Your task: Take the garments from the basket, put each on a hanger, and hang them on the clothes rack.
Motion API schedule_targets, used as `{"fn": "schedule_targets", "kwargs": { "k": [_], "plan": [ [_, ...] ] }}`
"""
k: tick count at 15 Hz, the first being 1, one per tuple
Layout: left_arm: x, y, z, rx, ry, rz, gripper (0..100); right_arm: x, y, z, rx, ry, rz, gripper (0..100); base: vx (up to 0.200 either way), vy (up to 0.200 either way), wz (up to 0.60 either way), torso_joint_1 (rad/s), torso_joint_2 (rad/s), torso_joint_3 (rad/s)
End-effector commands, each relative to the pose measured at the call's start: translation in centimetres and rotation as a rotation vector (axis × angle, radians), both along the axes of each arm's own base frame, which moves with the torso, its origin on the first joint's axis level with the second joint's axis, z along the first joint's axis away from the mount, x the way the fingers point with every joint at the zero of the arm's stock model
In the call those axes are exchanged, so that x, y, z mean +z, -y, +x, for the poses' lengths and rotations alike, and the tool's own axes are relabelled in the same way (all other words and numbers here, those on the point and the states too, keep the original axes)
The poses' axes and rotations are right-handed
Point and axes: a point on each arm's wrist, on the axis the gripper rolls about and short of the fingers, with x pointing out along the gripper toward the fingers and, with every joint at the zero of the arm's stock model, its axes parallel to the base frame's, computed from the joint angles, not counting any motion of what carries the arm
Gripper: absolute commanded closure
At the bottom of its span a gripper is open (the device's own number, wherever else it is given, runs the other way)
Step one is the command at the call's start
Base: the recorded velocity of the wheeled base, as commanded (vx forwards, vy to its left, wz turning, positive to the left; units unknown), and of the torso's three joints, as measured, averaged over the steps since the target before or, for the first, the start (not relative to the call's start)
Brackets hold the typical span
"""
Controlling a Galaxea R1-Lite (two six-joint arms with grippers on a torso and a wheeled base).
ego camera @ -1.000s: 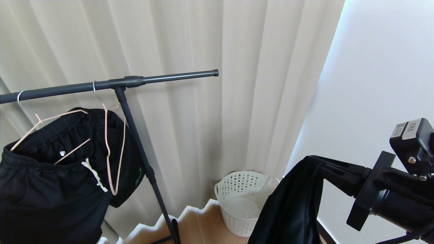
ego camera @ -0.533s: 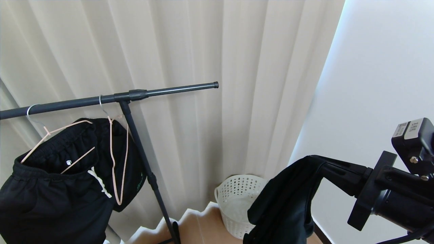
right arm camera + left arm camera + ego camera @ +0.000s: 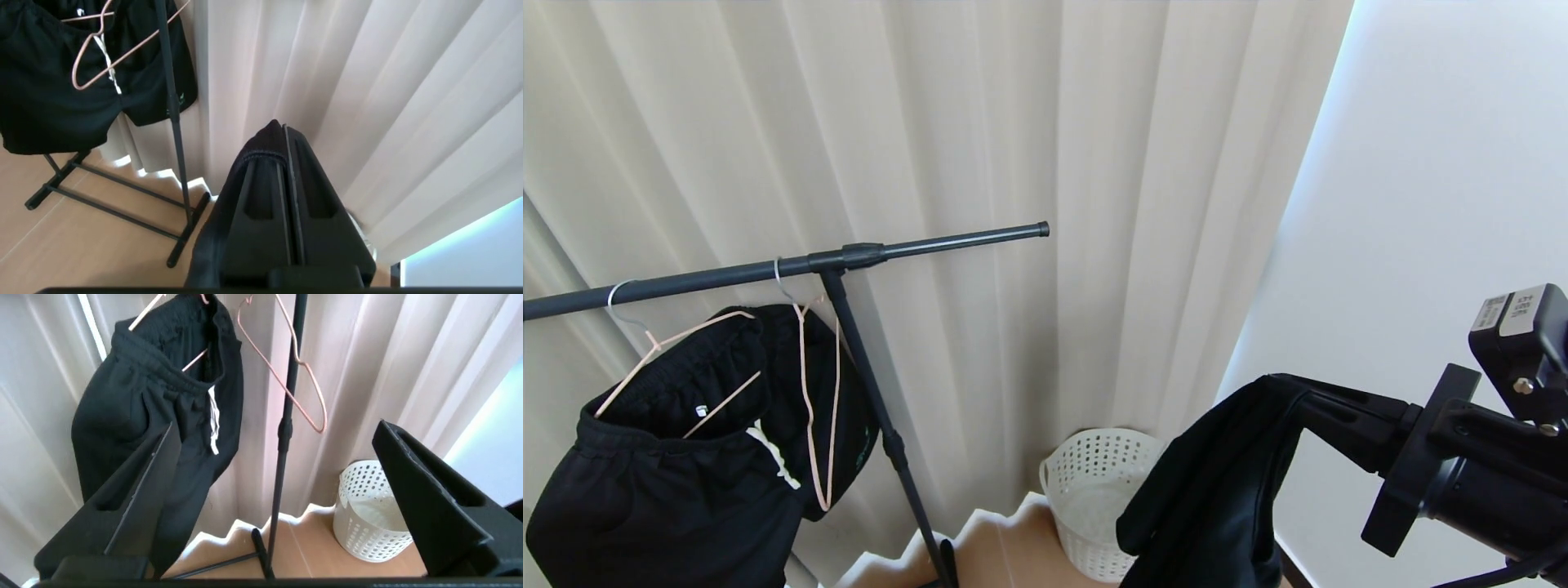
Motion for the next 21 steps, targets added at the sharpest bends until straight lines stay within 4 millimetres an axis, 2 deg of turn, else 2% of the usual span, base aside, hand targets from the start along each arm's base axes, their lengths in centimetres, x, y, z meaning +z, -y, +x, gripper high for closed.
{"fn": "schedule_targets", "kwargs": {
  "k": [1, 3, 11, 12, 15, 17, 21],
  "plan": [
    [0.01, 0.00, 0.01, 0.000, -0.001, 0.000, 0, -0.12, -0.12, 0.12, 0.000, -0.004, -0.005, 100, 0.000, 0.000, 0.00, 0.168, -0.35, -0.188],
    [0.01, 0.00, 0.01, 0.000, -0.001, 0.002, 0, 0.02, 0.00, 0.03, -0.003, 0.001, 0.000, 100, 0.000, 0.000, 0.00, 0.060, -0.15, -0.077],
    [0.01, 0.00, 0.02, 0.000, -0.002, 0.002, 0, 0.03, 0.19, 0.15, -0.012, 0.011, -0.009, 100, 0.000, 0.000, 0.60, 0.008, 0.00, -0.002],
    [0.01, 0.00, 0.02, 0.000, -0.002, 0.002, 0, 0.06, 0.21, 0.13, -0.011, 0.016, -0.013, 100, 0.000, 0.000, 0.00, 0.000, 0.00, 0.000],
    [0.00, 0.00, 0.02, 0.002, -0.004, 0.002, 0, -0.01, 0.31, 0.02, -0.010, 0.020, -0.018, 100, -0.200, 0.000, 0.00, 0.004, 0.00, -0.002],
    [0.00, 0.00, 0.02, 0.002, -0.004, 0.002, 0, -0.03, 0.34, -0.01, -0.010, 0.020, -0.018, 100, -0.200, 0.200, 0.00, 0.007, 0.00, -0.005],
    [0.00, 0.00, 0.02, 0.002, -0.004, 0.003, 0, 0.07, 0.42, -0.10, -0.011, 0.023, -0.015, 100, 0.000, 0.200, 0.00, -0.008, 0.00, 0.005]
  ]
}}
